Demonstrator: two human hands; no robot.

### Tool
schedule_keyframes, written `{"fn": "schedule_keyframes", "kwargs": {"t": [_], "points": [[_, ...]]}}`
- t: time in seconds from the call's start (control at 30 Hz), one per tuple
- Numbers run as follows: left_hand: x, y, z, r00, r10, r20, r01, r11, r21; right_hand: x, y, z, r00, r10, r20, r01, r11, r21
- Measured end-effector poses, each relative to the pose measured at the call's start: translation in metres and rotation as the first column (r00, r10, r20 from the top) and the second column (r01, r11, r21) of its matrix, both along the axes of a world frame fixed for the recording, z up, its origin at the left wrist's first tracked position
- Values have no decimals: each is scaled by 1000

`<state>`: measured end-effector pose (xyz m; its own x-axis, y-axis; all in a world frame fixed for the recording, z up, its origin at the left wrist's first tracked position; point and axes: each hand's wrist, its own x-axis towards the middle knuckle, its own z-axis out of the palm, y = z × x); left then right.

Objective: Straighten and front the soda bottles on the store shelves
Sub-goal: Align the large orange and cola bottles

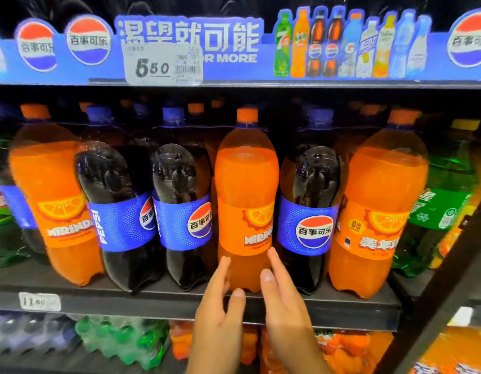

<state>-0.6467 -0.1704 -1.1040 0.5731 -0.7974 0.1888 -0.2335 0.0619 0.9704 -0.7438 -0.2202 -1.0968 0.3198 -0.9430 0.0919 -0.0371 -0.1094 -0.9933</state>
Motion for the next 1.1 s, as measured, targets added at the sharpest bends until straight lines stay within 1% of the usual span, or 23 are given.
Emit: {"fn": "schedule_keyframes", "kwargs": {"t": [0.07,0.13,0.2,0.27,0.33,0.37,0.4,0.43,0.47,0.5,0.53,0.57,0.6,0.67,0.7,0.73,0.77,0.83,0.87,0.93,0.97,1.1], "points": [[12,-1,1,997,44,-70,-45,999,-21,-4,-4,3,998,-45,-32,44,999,-19],[13,-5,3,997,22,-70,-22,1000,6,-4,-2,5,998,6,-60,-8,999,-39],[-1,-8,1,1000,-15,-3,15,999,39,-3,-3,8,994,63,-85,-66,998,-26],[-14,-6,-3,998,1,63,-4,999,40,-3,-6,14,990,86,-115,-88,996,-17],[-11,-2,-4,994,37,108,-41,998,39,-6,-7,24,975,10,-221,-25,998,-66],[-6,-1,-2,989,66,135,-69,998,16,-7,-7,32,962,-61,-267,19,987,-159],[0,0,2,980,102,173,-97,995,-36,-9,-6,44,951,-143,-273,56,952,-302],[6,1,6,964,147,222,-124,986,-112,-9,-6,62,948,-216,-232,87,882,-464],[11,2,13,942,197,272,-147,970,-193,-9,-8,81,949,-265,-170,108,782,-614],[16,3,22,915,244,322,-164,953,-254,-8,-13,102,947,-299,-115,122,669,-733],[22,4,32,881,290,374,-183,938,-294,-4,-20,125,938,-335,-88,123,561,-819],[30,4,44,838,336,429,-204,923,-326,0,-28,147,918,-382,-102,103,479,-872],[40,4,56,784,385,486,-222,906,-360,7,-35,167,883,-447,-143,70,426,-902],[60,0,81,645,474,599,-246,871,-425,24,-46,195,772,-594,-226,14,372,-928],[70,-4,94,574,503,646,-250,859,-446,32,-50,203,724,-641,-257,-4,368,-930],[77,-9,104,521,517,679,-254,854,-455,40,-54,207,687,-666,-290,-25,377,-926],[83,-14,112,496,519,696,-265,854,-448,47,-57,209,651,-681,-335,-56,397,-916],[89,-23,121,511,496,702,-307,868,-390,55,-62,209,571,-700,-430,-120,446,-887],[90,-27,122,515,487,705,-331,872,-361,57,-65,208,553,-701,-451,-133,460,-878],[91,-34,119,484,483,729,-366,869,-333,59,-71,204,563,-682,-466,-122,489,-864],[92,-36,118,471,485,737,-374,866,-331,58,-73,203,587,-661,-468,-114,505,-856],[100,-39,114,497,494,714,-375,864,-337,46,-79,206,676,-575,-460,-121,529,-840]]}}
